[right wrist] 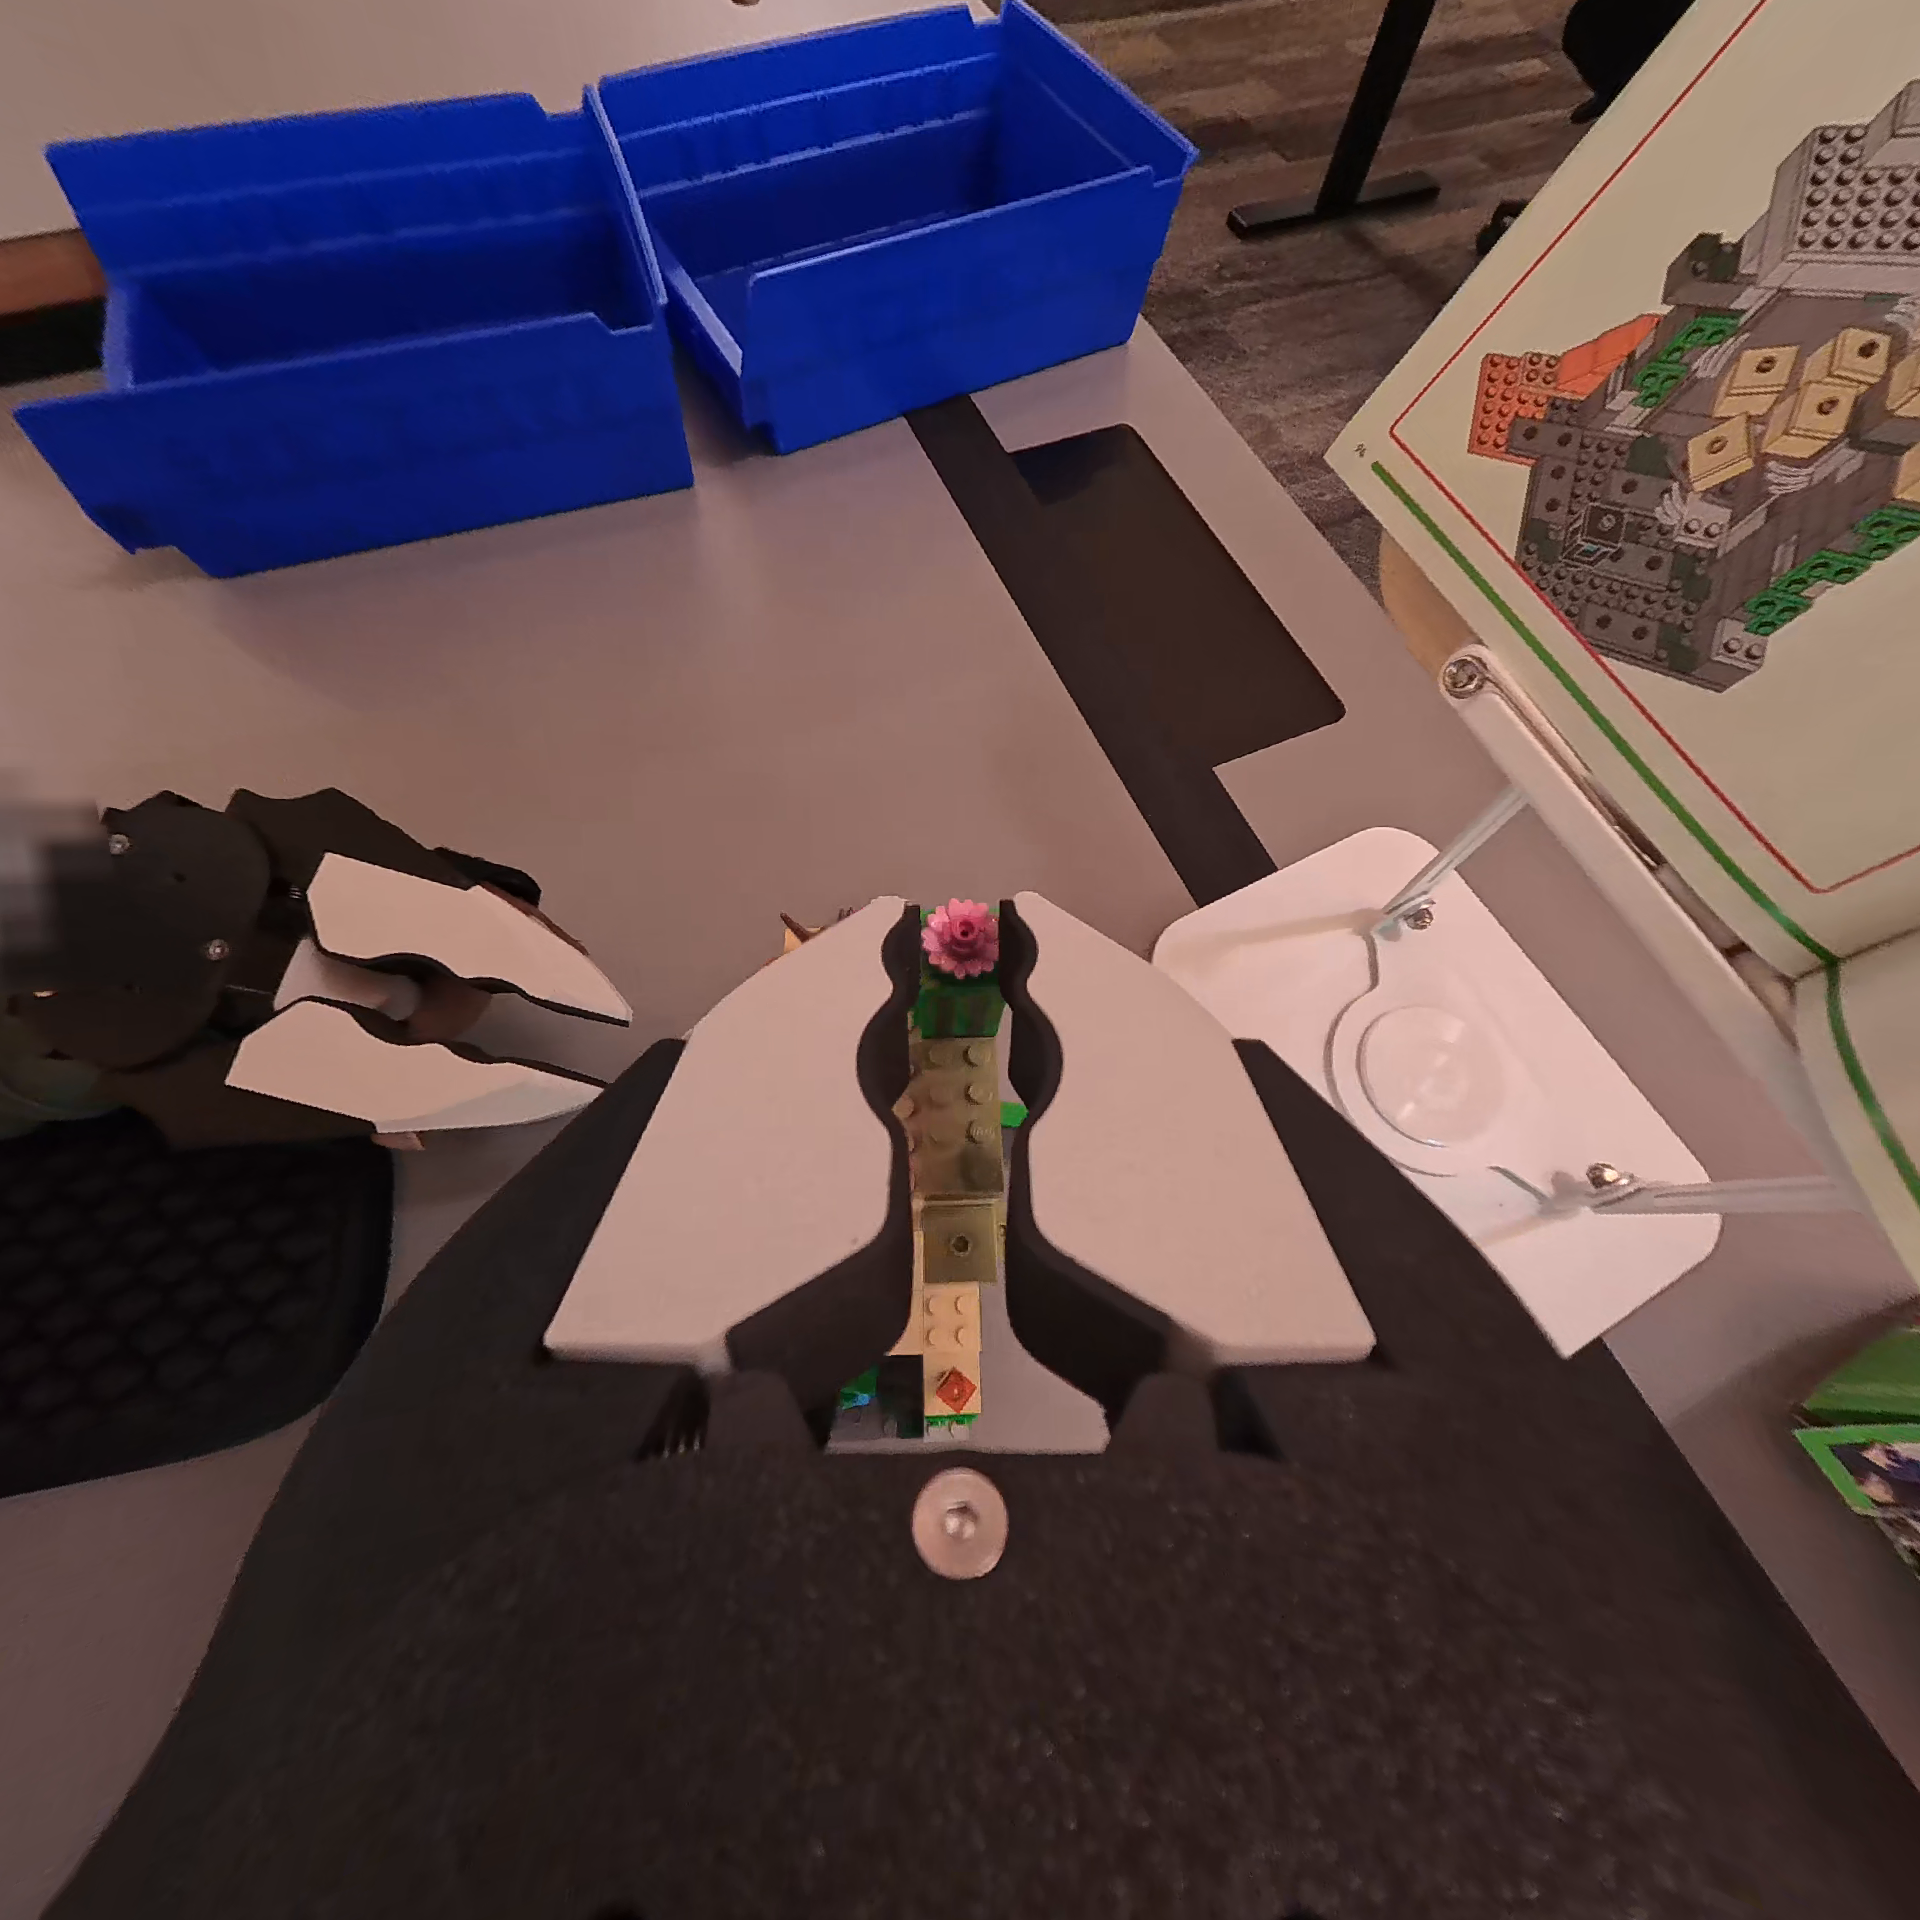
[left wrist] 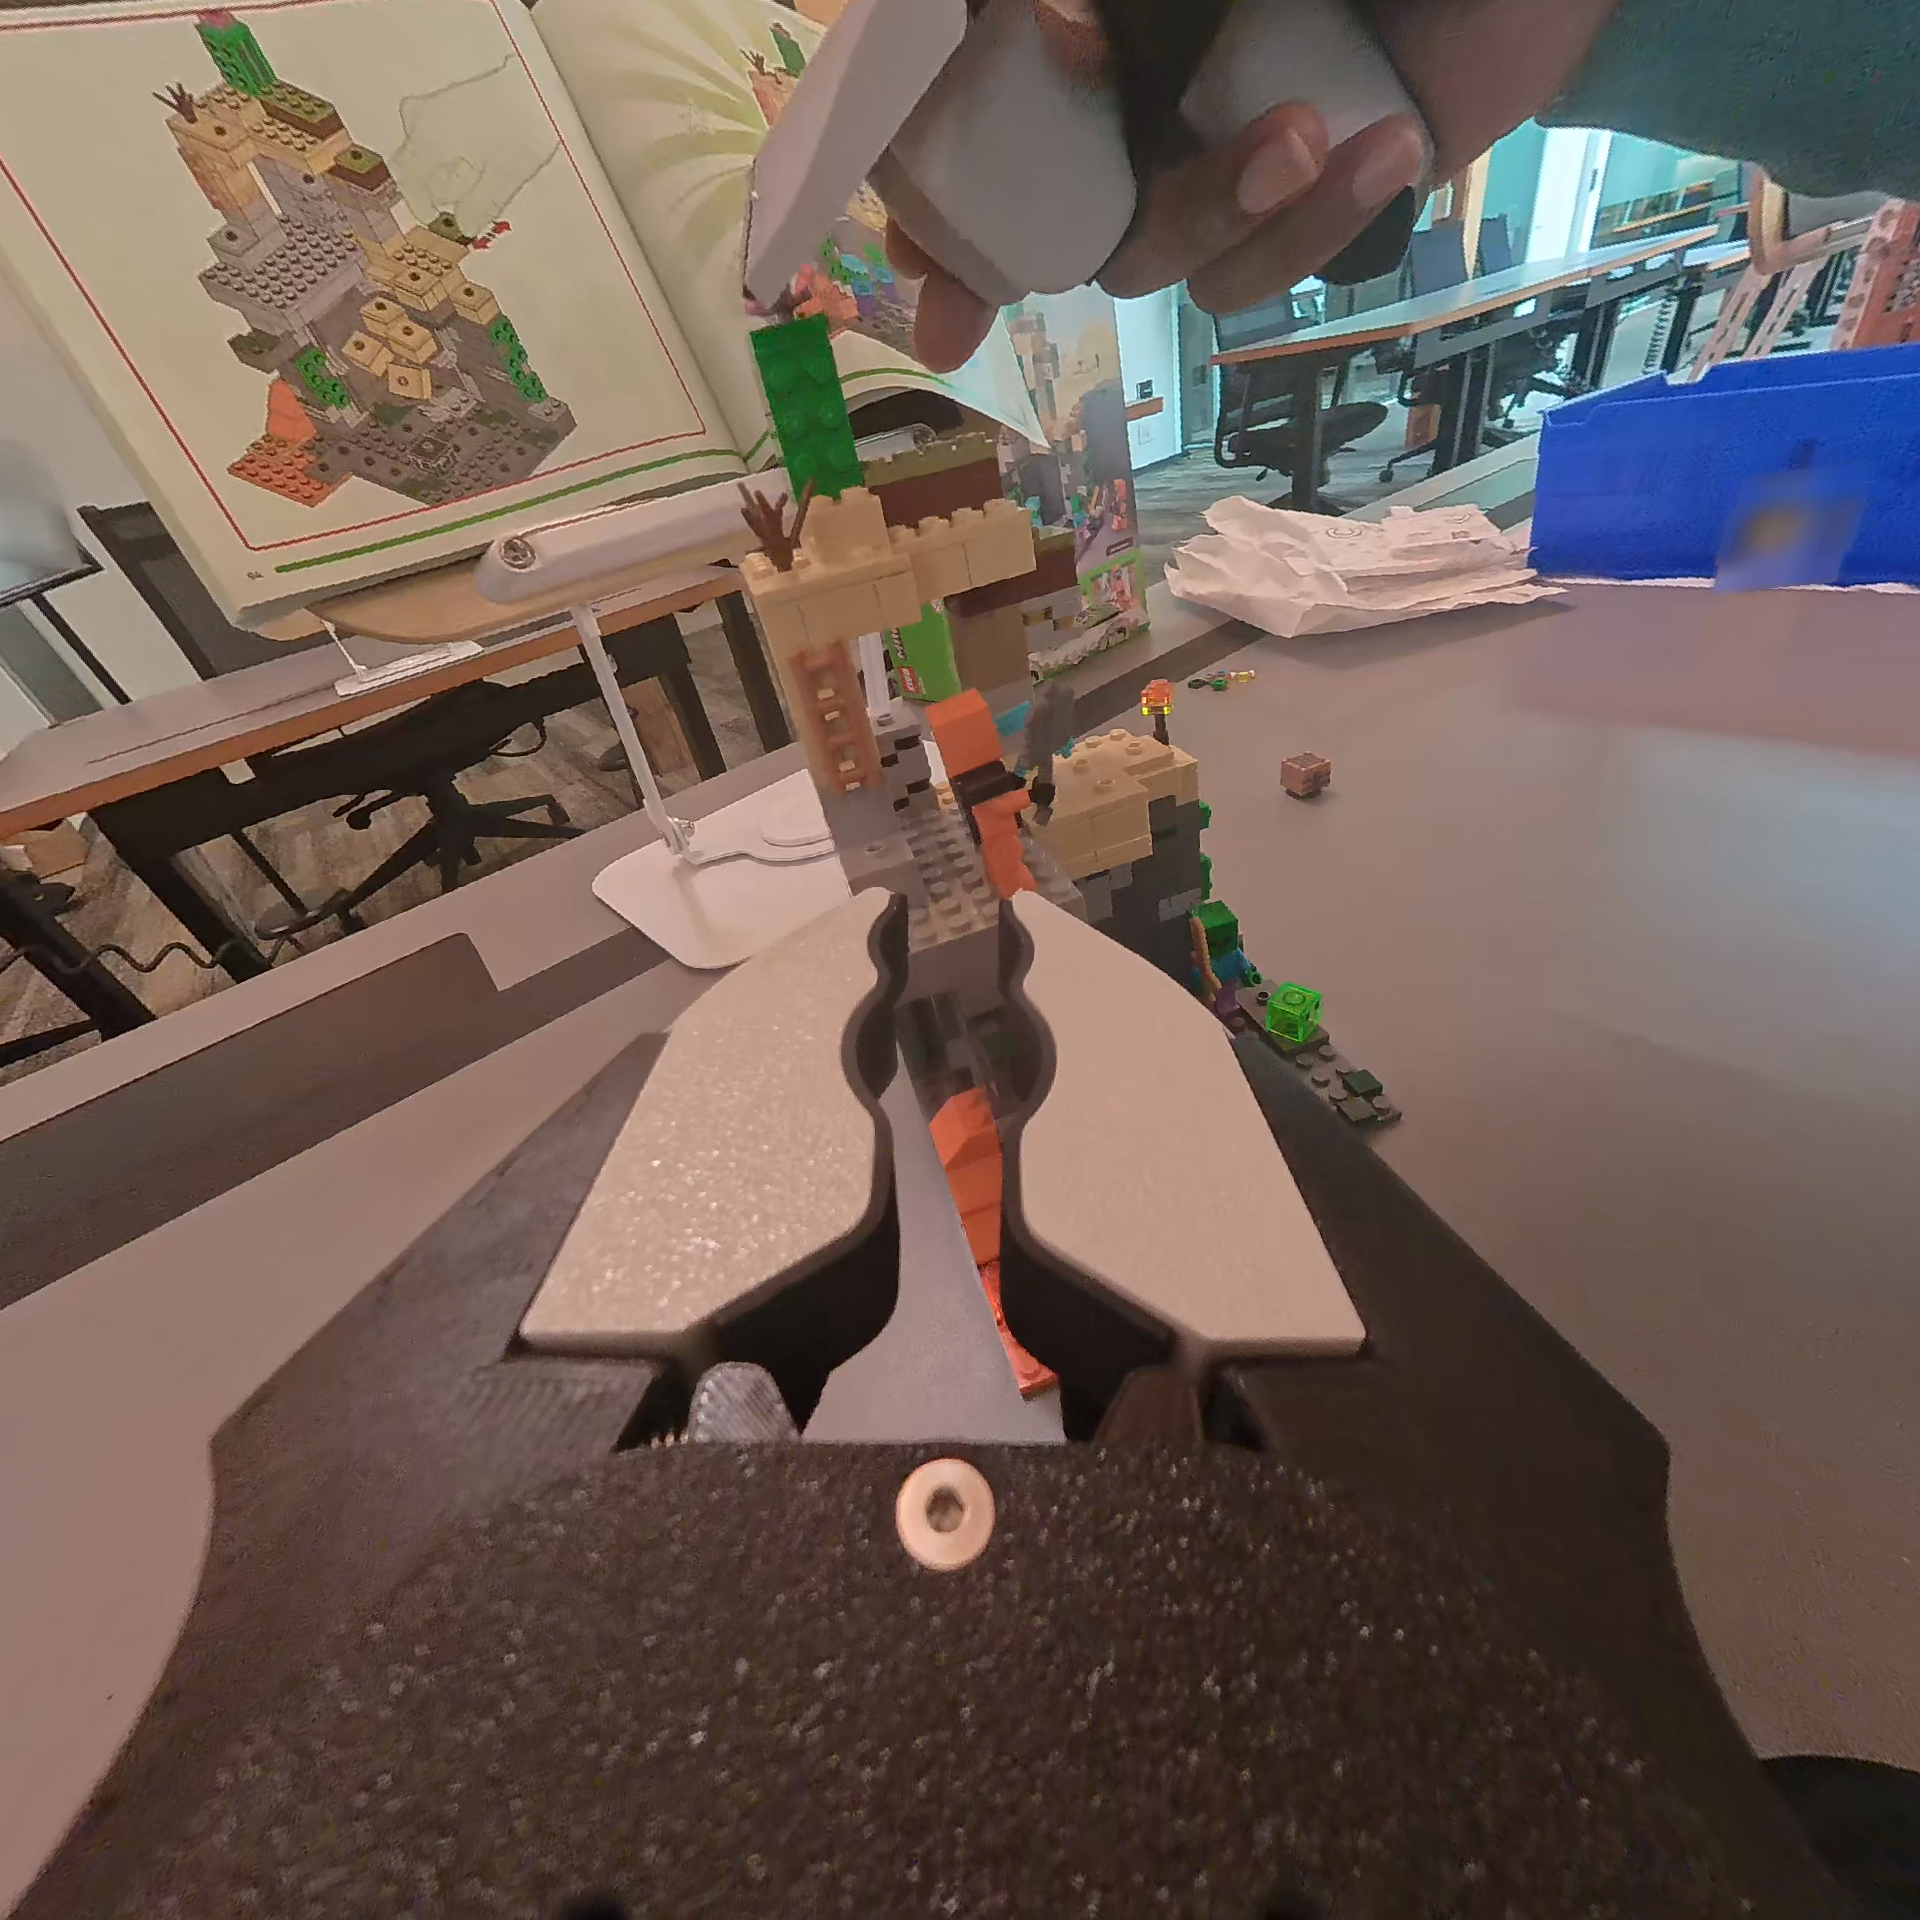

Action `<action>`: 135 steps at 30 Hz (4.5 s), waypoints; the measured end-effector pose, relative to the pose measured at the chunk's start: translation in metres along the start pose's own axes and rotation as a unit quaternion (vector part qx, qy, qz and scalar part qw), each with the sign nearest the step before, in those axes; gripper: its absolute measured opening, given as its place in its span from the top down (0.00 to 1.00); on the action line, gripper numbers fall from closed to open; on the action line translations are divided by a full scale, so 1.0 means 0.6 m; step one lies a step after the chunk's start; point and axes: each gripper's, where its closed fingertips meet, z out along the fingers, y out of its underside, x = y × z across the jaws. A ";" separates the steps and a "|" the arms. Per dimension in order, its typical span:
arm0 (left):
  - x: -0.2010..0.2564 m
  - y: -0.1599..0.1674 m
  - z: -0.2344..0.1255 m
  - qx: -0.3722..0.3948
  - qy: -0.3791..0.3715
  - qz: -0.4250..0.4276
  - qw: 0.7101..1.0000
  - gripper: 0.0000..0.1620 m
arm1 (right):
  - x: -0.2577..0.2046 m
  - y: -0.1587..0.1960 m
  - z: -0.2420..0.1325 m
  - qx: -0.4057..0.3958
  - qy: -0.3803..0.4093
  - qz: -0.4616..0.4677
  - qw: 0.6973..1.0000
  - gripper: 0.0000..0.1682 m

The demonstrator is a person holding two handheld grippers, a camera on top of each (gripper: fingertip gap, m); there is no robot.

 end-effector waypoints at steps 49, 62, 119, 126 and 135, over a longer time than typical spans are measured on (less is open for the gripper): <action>-0.001 -0.013 0.005 0.012 -0.002 -0.010 1.000 0.89 | 0.008 0.000 -0.001 -0.029 0.000 0.024 0.999 0.95; -0.005 -0.011 0.005 0.007 -0.006 -0.011 1.000 0.90 | 0.008 -0.003 -0.002 -0.002 0.062 -0.126 0.990 0.97; -0.043 -0.048 0.031 0.019 -0.006 -0.018 1.000 0.85 | 0.011 -0.001 -0.010 -0.075 -0.049 -0.003 0.996 0.91; -0.065 -0.139 0.098 0.008 0.078 -0.016 0.997 0.82 | 0.018 0.006 -0.006 -0.111 -0.055 -0.004 0.992 0.93; -0.052 -0.121 0.171 -0.083 0.182 0.003 0.980 0.81 | 0.016 0.006 -0.005 -0.147 -0.068 -0.021 0.987 0.94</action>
